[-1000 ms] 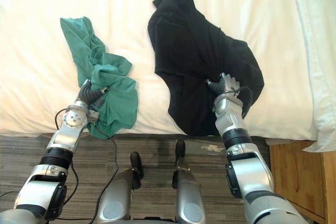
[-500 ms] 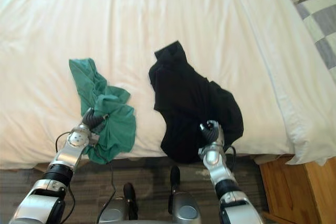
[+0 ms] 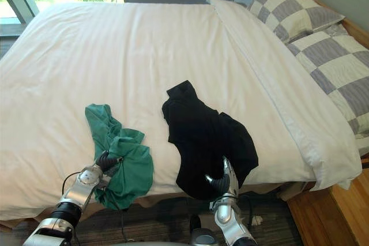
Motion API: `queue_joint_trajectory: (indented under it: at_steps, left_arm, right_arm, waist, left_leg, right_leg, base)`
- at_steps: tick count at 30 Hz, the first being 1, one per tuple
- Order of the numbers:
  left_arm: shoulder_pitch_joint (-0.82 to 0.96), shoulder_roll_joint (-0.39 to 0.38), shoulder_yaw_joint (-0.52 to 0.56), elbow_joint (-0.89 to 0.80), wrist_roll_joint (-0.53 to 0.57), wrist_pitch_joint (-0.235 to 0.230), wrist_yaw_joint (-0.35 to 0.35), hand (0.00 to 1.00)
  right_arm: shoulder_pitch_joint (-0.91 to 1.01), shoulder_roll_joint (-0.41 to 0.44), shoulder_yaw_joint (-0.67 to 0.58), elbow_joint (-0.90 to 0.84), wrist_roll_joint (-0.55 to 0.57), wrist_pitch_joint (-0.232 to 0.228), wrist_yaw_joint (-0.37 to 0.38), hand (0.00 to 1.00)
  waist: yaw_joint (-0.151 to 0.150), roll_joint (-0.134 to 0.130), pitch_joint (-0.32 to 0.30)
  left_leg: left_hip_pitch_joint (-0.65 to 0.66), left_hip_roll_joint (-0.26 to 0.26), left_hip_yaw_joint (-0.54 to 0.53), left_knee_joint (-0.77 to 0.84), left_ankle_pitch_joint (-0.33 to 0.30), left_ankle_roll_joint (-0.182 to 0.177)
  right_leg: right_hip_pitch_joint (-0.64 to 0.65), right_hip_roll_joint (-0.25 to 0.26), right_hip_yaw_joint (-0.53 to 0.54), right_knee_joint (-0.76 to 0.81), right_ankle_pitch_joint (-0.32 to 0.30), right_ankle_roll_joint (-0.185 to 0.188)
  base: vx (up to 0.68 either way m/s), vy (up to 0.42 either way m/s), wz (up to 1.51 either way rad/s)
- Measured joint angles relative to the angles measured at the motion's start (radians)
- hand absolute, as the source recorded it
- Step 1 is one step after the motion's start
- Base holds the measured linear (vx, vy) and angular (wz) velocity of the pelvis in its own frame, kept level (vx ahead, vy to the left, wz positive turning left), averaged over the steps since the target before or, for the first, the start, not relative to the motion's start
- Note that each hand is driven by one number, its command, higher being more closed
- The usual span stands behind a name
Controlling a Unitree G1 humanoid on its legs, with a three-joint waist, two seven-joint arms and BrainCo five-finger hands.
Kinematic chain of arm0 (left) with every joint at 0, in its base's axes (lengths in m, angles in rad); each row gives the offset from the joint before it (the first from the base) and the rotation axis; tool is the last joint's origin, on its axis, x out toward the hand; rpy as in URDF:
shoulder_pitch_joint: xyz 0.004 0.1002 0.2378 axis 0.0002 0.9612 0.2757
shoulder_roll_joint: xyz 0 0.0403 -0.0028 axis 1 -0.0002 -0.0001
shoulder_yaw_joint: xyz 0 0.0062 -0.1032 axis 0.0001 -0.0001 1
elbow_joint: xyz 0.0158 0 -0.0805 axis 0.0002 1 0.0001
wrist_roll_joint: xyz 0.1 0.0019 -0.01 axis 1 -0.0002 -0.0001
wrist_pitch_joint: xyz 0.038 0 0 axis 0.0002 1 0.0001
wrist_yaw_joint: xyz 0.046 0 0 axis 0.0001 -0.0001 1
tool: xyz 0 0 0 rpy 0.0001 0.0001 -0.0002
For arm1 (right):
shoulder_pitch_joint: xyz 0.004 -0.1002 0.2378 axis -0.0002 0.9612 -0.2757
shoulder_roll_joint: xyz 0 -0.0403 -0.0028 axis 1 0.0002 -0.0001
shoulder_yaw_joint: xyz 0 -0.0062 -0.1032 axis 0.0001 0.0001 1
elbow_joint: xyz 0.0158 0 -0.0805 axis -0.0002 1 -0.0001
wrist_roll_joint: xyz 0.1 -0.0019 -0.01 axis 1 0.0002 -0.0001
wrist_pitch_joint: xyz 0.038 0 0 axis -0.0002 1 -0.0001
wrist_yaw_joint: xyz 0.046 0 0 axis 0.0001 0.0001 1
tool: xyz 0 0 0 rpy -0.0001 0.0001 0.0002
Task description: Tidy the bed and pick cloth on bed and put in laundry
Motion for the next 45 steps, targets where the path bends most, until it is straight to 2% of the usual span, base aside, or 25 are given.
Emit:
queue_joint_trajectory:
  at_steps: [5,9,11,12,13,14,16,20,22,25,26,27,29,31,34,38,39,43,45]
  left_arm:
    - [0.005,0.004,-0.026,-0.010,-0.001,0.021,0.000,1.00]
    - [0.003,0.009,-0.048,-0.023,-0.004,0.022,0.000,1.00]
    - [0.001,0.025,-0.060,-0.054,-0.012,0.024,0.000,1.00]
    - [-0.016,0.030,-0.066,-0.070,-0.026,0.024,0.000,1.00]
    - [-0.034,0.036,-0.067,-0.086,-0.044,0.024,0.000,1.00]
    - [-0.039,0.039,-0.067,-0.095,-0.049,0.024,0.000,1.00]
    - [-0.057,0.061,-0.067,-0.156,-0.065,0.023,0.000,1.00]
    - [-0.059,0.084,-0.063,-0.240,-0.079,0.010,0.000,1.00]
    - [-0.060,0.101,-0.057,-0.271,-0.080,-0.012,0.000,1.00]
    - [-0.063,0.105,-0.044,-0.300,-0.081,-0.040,0.000,1.00]
    - [-0.064,0.108,-0.028,-0.320,-0.081,-0.054,0.000,1.00]
    - [-0.064,0.109,-0.024,-0.327,-0.081,-0.056,0.000,1.00]
    - [-0.078,0.119,-0.014,-0.357,-0.080,-0.079,0.000,1.00]
    - [-0.101,0.116,-0.008,-0.361,-0.080,-0.107,0.000,1.00]
    - [-0.120,0.117,-0.002,-0.369,-0.079,-0.143,0.002,1.00]
    - [-0.125,0.117,0.018,-0.395,-0.076,-0.148,0.003,1.00]
    - [-0.134,0.117,0.024,-0.402,-0.075,-0.155,0.004,1.00]
    - [-0.169,0.119,0.036,-0.404,-0.070,-0.168,0.022,1.00]
    - [-0.174,0.118,0.037,-0.404,-0.069,-0.167,0.031,1.00]
  right_arm:
    - [-0.001,-0.011,0.019,-0.109,-0.043,0.047,-0.008,0.00]
    - [-0.034,-0.026,0.024,-0.197,-0.064,0.108,-0.006,0.00]
    - [-0.091,-0.039,0.023,-0.211,-0.066,0.133,-0.005,0.00]
    - [-0.148,-0.050,0.016,-0.228,-0.065,0.164,0.007,0.00]
    - [-0.205,-0.062,0.017,-0.242,-0.064,0.190,0.020,0.00]
    - [-0.229,-0.066,0.018,-0.244,-0.064,0.198,0.027,0.00]
    - [-0.353,-0.087,0.017,-0.245,-0.056,0.245,0.061,0.00]
    - [-0.479,-0.128,0.017,-0.246,-0.054,0.297,0.101,0.00]
    - [-0.542,-0.158,0.018,-0.245,-0.054,0.335,0.135,0.00]
    - [-0.596,-0.195,0.023,-0.243,-0.055,0.379,0.181,0.00]
    - [-0.630,-0.204,0.028,-0.235,-0.055,0.411,0.215,0.00]
    - [-0.640,-0.205,0.029,-0.231,-0.055,0.421,0.224,0.00]
    - [-0.708,-0.213,0.037,-0.177,-0.045,0.480,0.287,0.00]
    - [-0.767,-0.239,0.043,-0.119,-0.024,0.518,0.345,0.00]
    - [-0.819,-0.276,0.043,-0.094,0.015,0.546,0.410,0.00]
    - [-0.857,-0.291,0.042,-0.077,0.033,0.561,0.467,0.00]
    - [-0.873,-0.303,0.041,-0.077,0.034,0.562,0.481,1.00]
    - [-0.923,-0.321,0.026,-0.046,0.033,0.561,0.562,1.00]
    - [-0.937,-0.332,0.016,-0.039,0.032,0.552,0.579,1.00]
  waist:
    - [0.003,0.000,0.001]
    - [0.007,0.007,0.008]
    - [0.007,0.007,0.025]
    - [0.012,0.006,0.044]
    - [0.025,0.006,0.066]
    - [0.030,0.007,0.074]
    - [0.045,0.011,0.120]
    - [0.061,0.016,0.158]
    - [0.067,0.016,0.185]
    - [0.086,0.016,0.194]
    - [0.086,0.015,0.201]
    - [0.086,0.015,0.203]
    - [0.087,0.010,0.213]
    - [0.095,0.015,0.220]
    - [0.108,0.014,0.229]
    - [0.104,0.009,0.232]
    - [0.104,0.009,0.231]
    - [0.108,0.004,0.233]
    - [0.107,0.004,0.233]
  left_leg:
    - [-0.014,-0.002,0.007,0.000,-0.003,0.002]
    - [-0.054,0.002,0.021,0.045,-0.031,0.008]
    - [-0.090,0.005,0.021,0.083,-0.049,0.012]
    - [-0.128,0.009,0.021,0.119,-0.063,0.017]
    - [-0.159,0.015,0.023,0.150,-0.075,0.019]
    - [-0.172,0.018,0.023,0.163,-0.080,0.019]
    - [-0.230,0.035,0.018,0.220,-0.098,0.020]
    - [-0.301,0.052,0.004,0.272,-0.113,0.018]
    - [-0.330,0.062,-0.003,0.298,-0.118,0.017]
    - [-0.379,0.078,-0.012,0.337,-0.130,0.015]
    - [-0.412,0.087,-0.028,0.361,-0.136,0.014]
    - [-0.423,0.090,-0.032,0.371,-0.137,0.014]
    - [-0.478,0.102,-0.044,0.400,-0.138,0.014]
    - [-0.525,0.105,-0.058,0.421,-0.137,0.014]
    - [-0.567,0.109,-0.066,0.440,-0.132,0.017]
    - [-0.607,0.109,-0.084,0.457,-0.128,0.015]
    - [-0.627,0.107,-0.085,0.458,-0.122,0.015]
    - [-0.669,0.104,-0.088,0.456,-0.095,0.017]
    - [-0.672,0.101,-0.090,0.447,-0.082,0.016]
  right_leg:
    - [-0.029,0.001,0.018,0.018,-0.002,0.002]
    - [-0.069,0.000,0.036,0.049,-0.013,0.016]
    - [-0.093,-0.004,0.042,0.056,-0.013,0.017]
    - [-0.121,-0.005,0.051,0.069,-0.012,0.017]
    - [-0.147,-0.004,0.064,0.083,-0.013,0.017]
    - [-0.157,-0.003,0.066,0.087,-0.013,0.017]
    - [-0.194,0.003,0.064,0.102,-0.012,0.017]
    - [-0.244,0.011,0.061,0.115,-0.012,0.017]
    - [-0.262,0.017,0.061,0.121,-0.010,0.016]
    - [-0.294,0.028,0.060,0.125,-0.004,0.013]
    - [-0.311,0.033,0.053,0.128,-0.002,0.010]
    - [-0.315,0.034,0.048,0.128,-0.001,0.009]
    - [-0.350,0.038,0.032,0.129,0.005,0.002]
    - [-0.381,0.039,0.024,0.129,0.014,0.000]
    - [-0.411,0.041,0.020,0.127,0.029,-0.002]
    - [-0.435,0.039,0.009,0.128,0.037,-0.004]
    - [-0.452,0.037,0.008,0.127,0.043,-0.003]
    - [-0.490,0.036,0.008,0.119,0.060,-0.005]
    - [-0.494,0.034,0.008,0.119,0.060,-0.005]
  base:
    - [-0.03,-0.016,-0.07]
    - [0.00,-0.008,-0.06]
    - [0.00,-0.001,-0.02]
    - [-0.04,-0.005,-0.03]
    - [-0.03,-0.004,-0.03]
    - [-0.04,-0.012,-0.01]
    - [-0.04,-0.032,0.09]
    - [-0.02,-0.033,0.10]
    - [-0.02,-0.024,0.03]
    - [-0.01,-0.010,0.02]
    - [-0.05,-0.037,0.11]
    - [-0.07,-0.045,0.23]
    - [-0.07,-0.045,0.21]
    - [-0.08,-0.041,0.15]
    - [-0.08,-0.039,0.07]
    - [-0.07,-0.025,0.10]
    - [-0.09,-0.035,0.09]
    - [-0.10,-0.045,0.08]
    - [-0.08,-0.047,0.07]
